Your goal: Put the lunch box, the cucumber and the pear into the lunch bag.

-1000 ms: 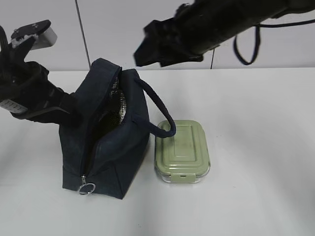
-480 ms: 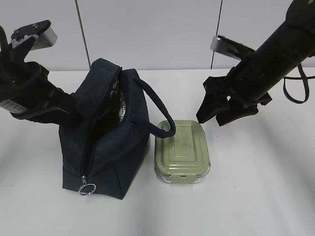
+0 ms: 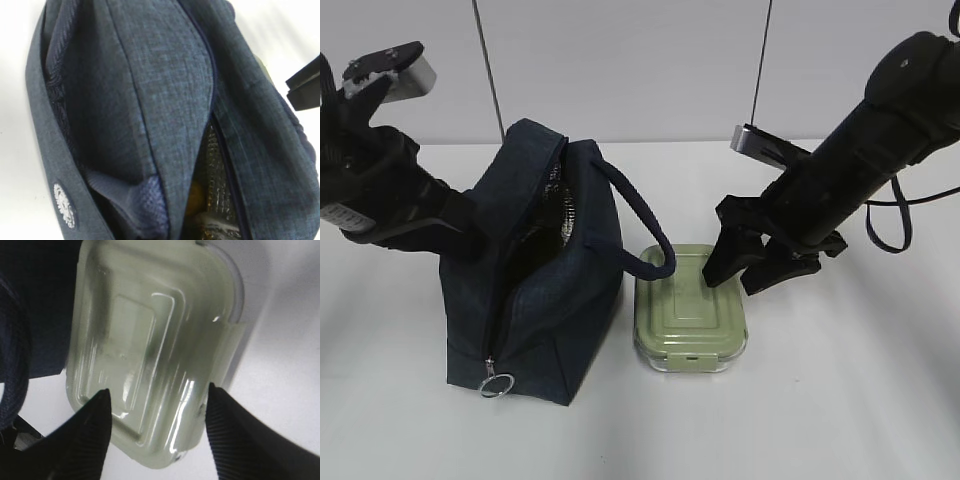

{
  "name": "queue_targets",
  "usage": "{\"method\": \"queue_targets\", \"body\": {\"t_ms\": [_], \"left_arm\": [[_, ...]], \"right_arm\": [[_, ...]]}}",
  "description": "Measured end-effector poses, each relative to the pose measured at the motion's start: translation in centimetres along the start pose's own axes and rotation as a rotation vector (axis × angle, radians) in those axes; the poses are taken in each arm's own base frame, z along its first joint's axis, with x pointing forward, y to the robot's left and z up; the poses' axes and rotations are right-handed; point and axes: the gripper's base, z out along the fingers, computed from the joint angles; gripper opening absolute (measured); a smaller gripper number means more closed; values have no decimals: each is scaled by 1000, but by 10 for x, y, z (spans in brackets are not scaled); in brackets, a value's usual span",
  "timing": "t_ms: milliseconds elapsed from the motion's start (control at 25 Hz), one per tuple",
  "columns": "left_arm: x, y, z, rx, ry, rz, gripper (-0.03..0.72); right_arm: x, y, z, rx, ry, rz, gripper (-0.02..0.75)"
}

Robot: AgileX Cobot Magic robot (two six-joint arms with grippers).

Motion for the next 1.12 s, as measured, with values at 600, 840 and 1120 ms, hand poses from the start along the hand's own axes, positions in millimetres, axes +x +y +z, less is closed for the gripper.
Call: {"method": "queue_targets", "body": {"t_ms": [600,840,1120], "left_arm": [[0,0,0,2,5,0,1],[0,0,0,2,5,0,1],[1,0,0,3,6,0,1]], "right_arm": [[33,-43,16,-212,-156,120,550],[28,-42,18,-264,-229,111,550],[28,-47,27,-273,-227,119,550]]}}
